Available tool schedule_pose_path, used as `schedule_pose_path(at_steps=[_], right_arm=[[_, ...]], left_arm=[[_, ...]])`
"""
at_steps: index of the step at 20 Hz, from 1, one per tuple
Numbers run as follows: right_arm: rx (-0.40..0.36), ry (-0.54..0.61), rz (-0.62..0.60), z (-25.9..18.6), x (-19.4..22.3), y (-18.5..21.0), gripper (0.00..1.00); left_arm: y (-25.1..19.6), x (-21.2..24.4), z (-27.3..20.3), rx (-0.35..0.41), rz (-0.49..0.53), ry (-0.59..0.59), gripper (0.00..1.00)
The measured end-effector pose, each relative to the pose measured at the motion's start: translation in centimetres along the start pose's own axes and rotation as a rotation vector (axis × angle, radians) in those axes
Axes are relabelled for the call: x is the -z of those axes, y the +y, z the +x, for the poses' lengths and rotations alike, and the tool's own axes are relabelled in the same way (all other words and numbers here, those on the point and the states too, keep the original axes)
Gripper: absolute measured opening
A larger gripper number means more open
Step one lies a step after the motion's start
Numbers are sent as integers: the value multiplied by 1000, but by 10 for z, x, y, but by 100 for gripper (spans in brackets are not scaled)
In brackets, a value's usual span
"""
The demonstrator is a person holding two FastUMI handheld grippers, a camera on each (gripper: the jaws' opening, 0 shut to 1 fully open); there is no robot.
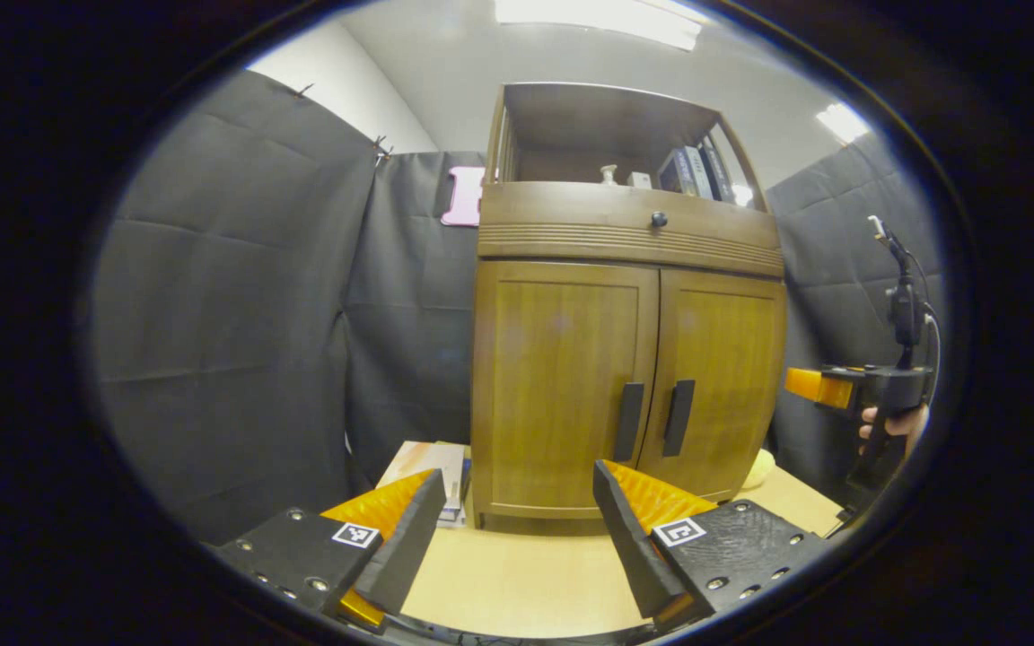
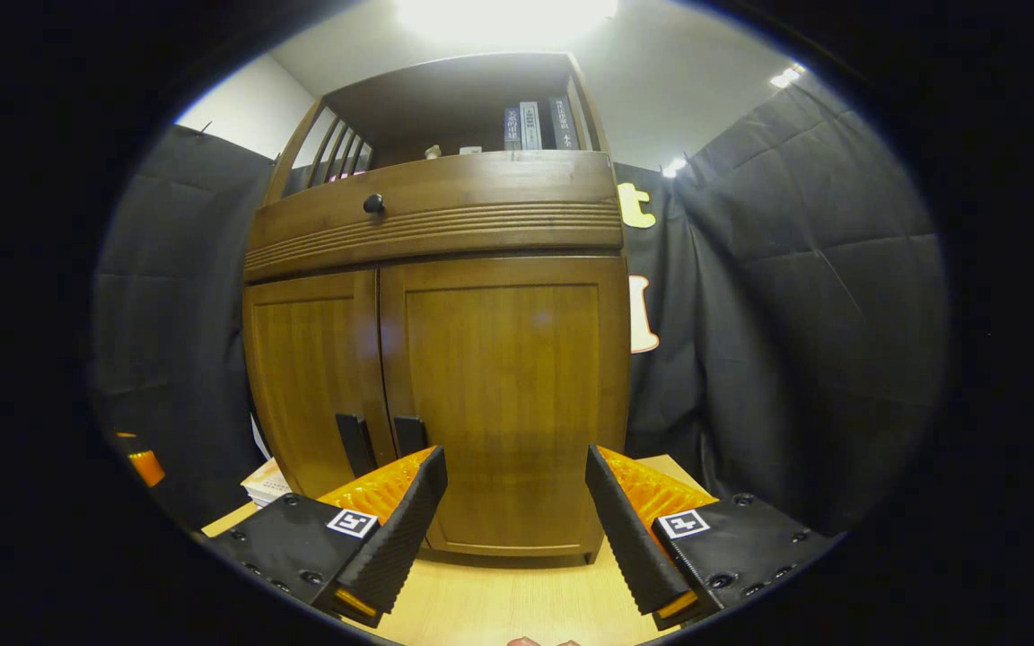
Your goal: Open the right door of the double-door shoe cabinet with the right hand, and open the left door with the left hand.
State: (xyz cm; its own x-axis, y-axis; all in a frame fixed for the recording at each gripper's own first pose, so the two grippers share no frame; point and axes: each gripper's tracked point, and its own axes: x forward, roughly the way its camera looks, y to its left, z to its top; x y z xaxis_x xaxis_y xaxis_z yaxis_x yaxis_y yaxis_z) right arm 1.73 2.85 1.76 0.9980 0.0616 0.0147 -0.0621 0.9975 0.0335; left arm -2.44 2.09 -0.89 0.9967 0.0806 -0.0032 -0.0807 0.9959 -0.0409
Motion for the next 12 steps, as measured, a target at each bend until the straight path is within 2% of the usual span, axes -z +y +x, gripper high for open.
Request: schedule_pose_path(at_steps=[6,12], right_arm=[[-47,-23,24,34,-21,26,96],[-98,-16,26,70,-17,59,97]], left_arm=[[13,20,-9,-34,-4,16,94],[23,29,-20,-77,-6,34,94]])
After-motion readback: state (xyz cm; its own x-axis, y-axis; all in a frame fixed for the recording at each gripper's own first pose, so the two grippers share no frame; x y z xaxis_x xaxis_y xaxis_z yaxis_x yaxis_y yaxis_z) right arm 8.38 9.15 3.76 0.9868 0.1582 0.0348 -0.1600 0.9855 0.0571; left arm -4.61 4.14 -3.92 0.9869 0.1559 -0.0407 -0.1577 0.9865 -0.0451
